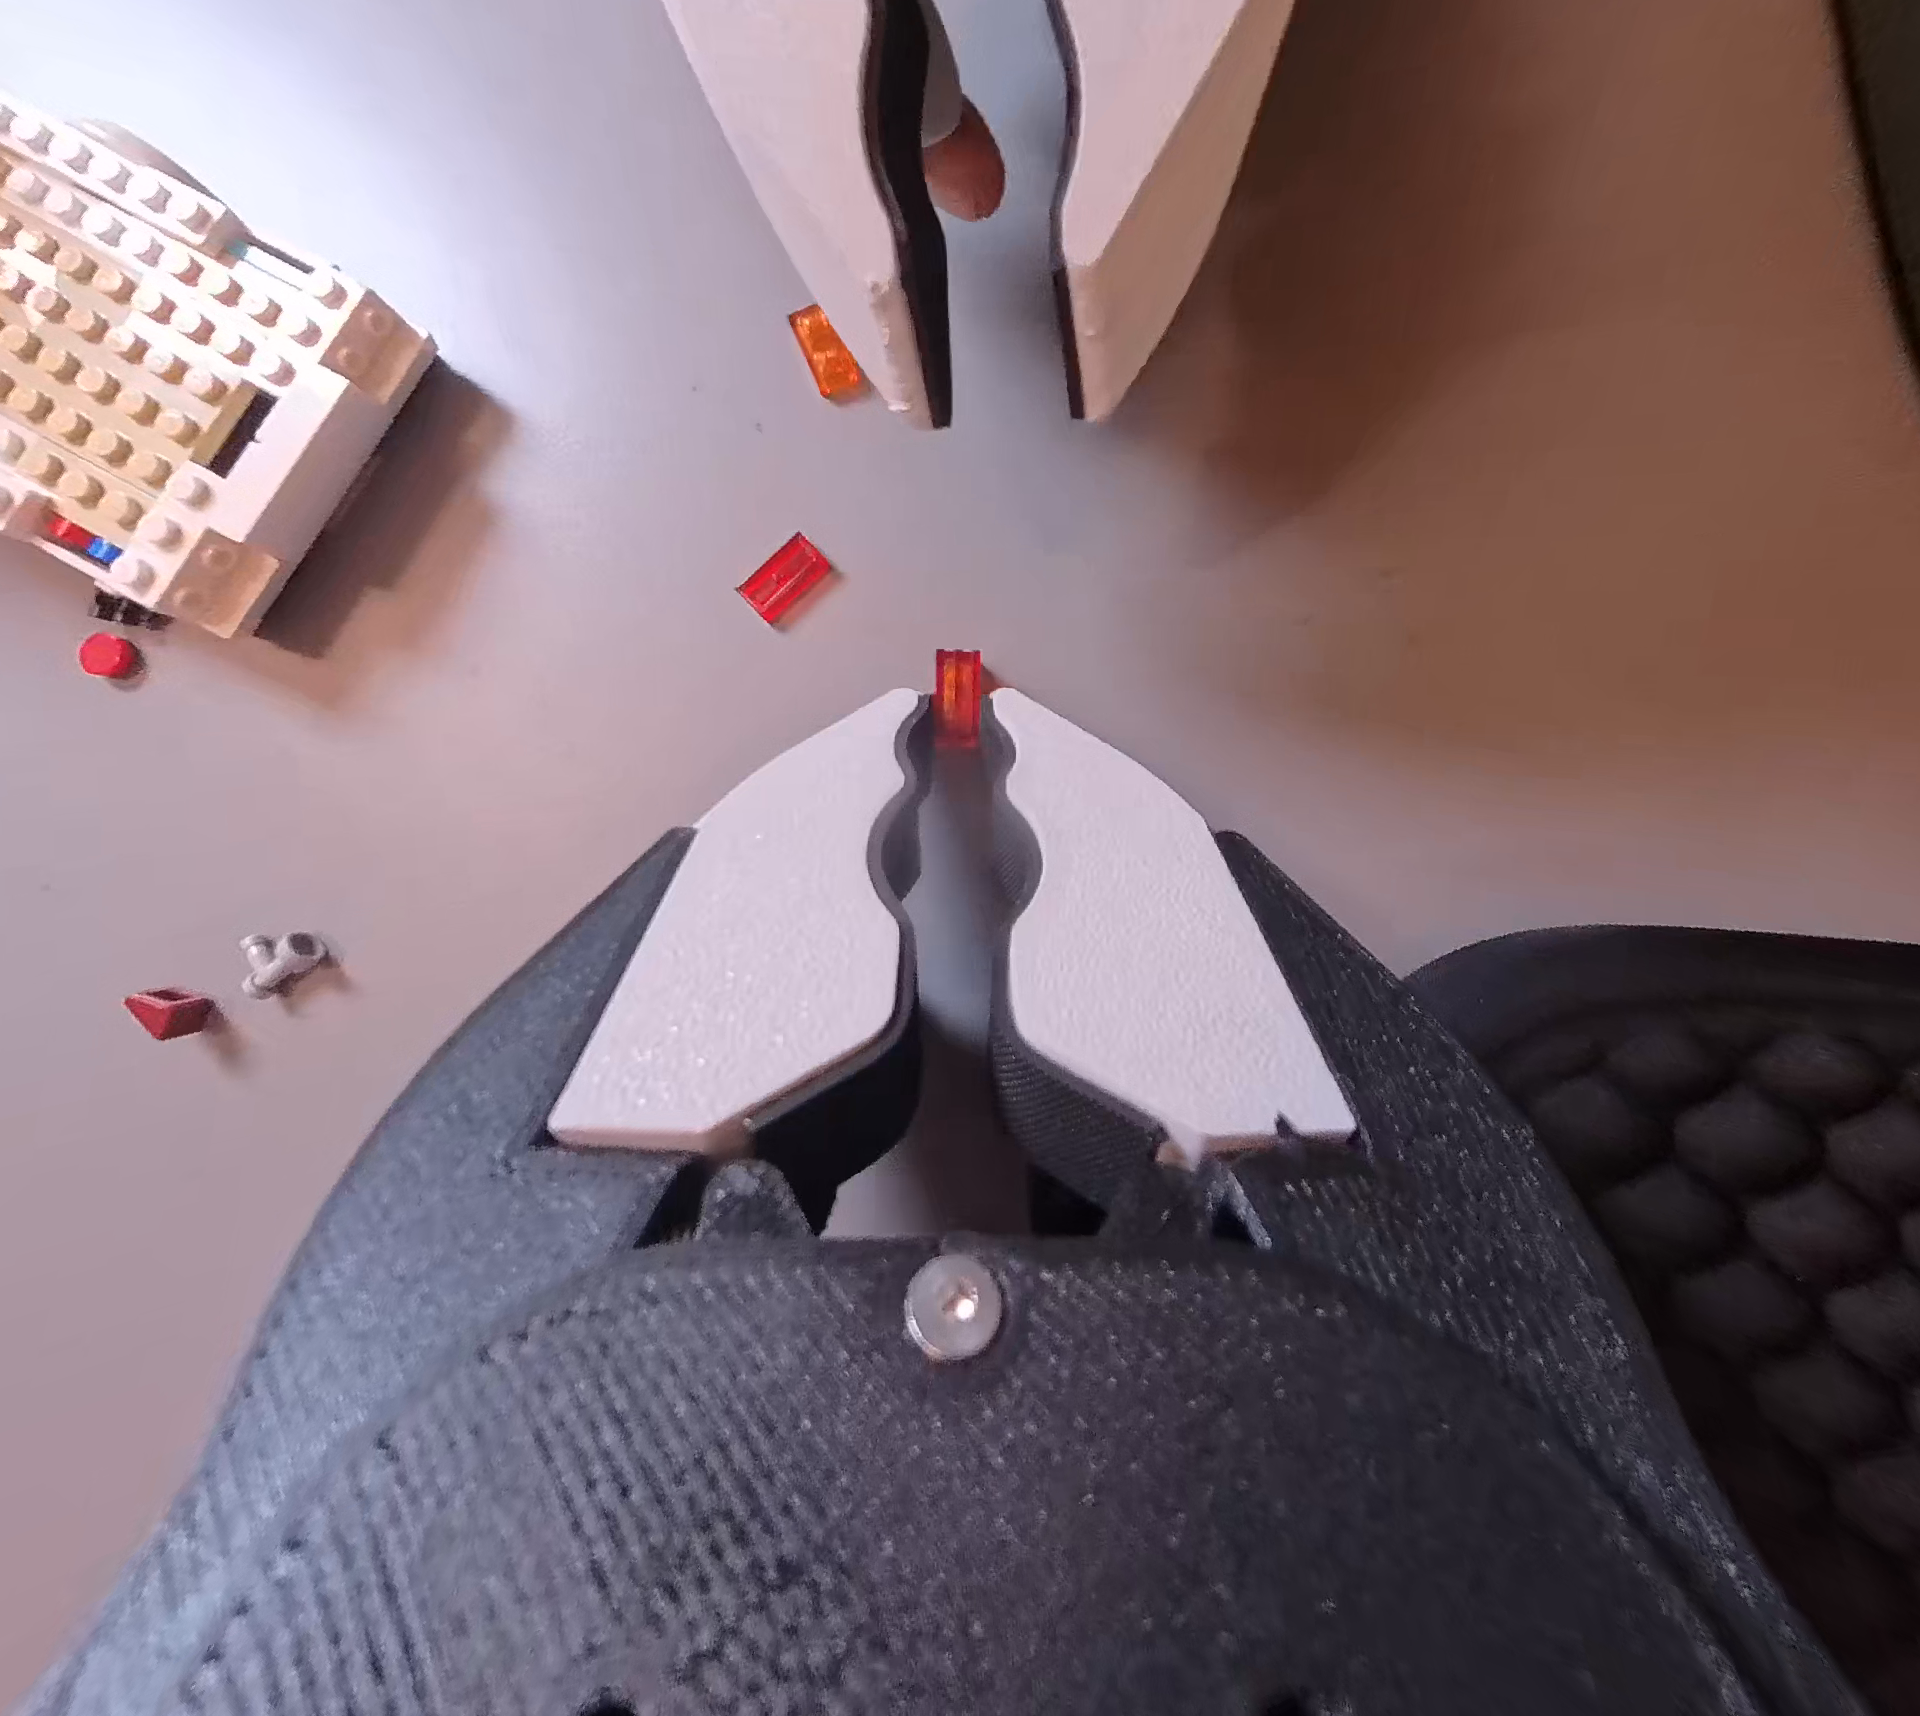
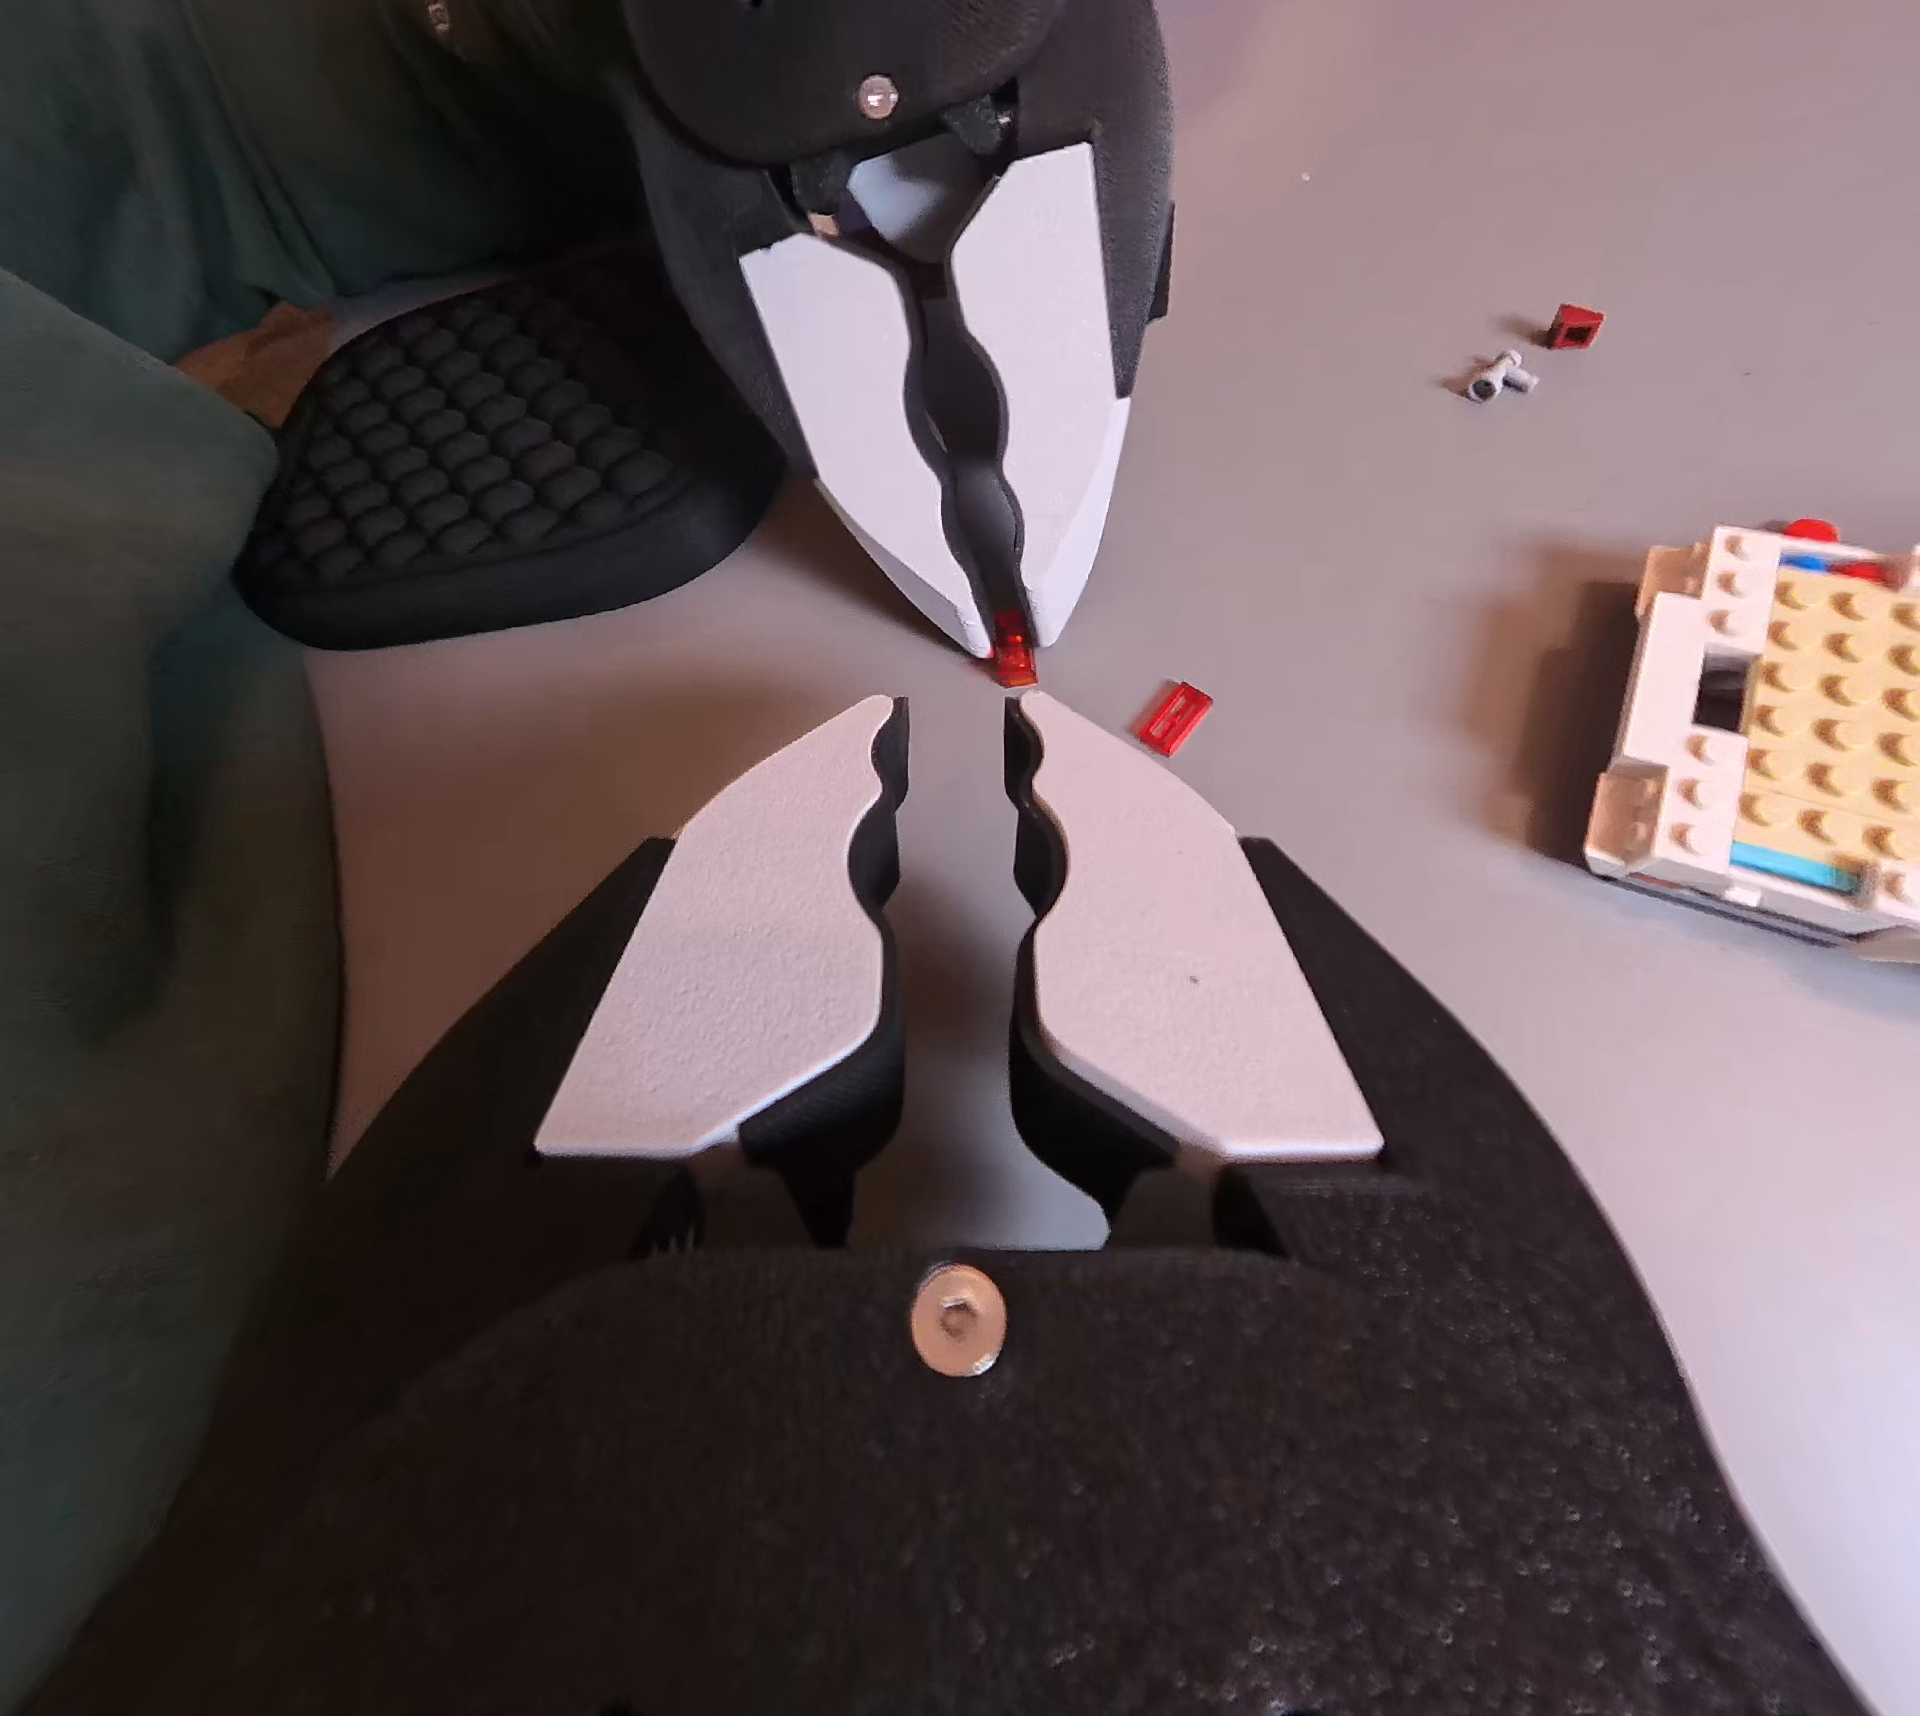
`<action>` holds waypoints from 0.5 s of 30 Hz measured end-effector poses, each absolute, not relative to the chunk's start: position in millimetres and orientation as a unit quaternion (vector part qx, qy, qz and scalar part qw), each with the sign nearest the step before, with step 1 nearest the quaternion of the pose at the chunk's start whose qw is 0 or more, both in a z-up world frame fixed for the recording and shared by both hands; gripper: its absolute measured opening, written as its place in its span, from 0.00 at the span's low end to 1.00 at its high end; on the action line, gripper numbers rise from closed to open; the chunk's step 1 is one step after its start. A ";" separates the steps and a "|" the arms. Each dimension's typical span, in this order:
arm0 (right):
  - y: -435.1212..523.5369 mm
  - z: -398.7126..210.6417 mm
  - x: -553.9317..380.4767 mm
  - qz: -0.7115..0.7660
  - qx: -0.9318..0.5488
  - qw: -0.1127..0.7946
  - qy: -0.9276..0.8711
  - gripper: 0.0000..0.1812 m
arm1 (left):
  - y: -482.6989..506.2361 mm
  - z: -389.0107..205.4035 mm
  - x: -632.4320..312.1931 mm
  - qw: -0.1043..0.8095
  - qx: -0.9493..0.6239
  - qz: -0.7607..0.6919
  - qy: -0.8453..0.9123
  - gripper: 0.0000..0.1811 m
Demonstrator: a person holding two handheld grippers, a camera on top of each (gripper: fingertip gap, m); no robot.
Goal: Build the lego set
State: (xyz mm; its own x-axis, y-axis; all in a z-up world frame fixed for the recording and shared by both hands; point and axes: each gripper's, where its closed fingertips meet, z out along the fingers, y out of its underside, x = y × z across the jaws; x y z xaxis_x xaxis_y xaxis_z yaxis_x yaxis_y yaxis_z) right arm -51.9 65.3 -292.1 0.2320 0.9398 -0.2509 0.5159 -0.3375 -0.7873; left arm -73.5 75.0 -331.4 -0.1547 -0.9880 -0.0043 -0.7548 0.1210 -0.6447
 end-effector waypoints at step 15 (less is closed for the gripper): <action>36.8 -256.7 -73.9 0.191 -0.469 0.532 -0.678 0.13 | 31.1 -267.7 -71.7 0.108 -0.544 -0.554 0.621 0.04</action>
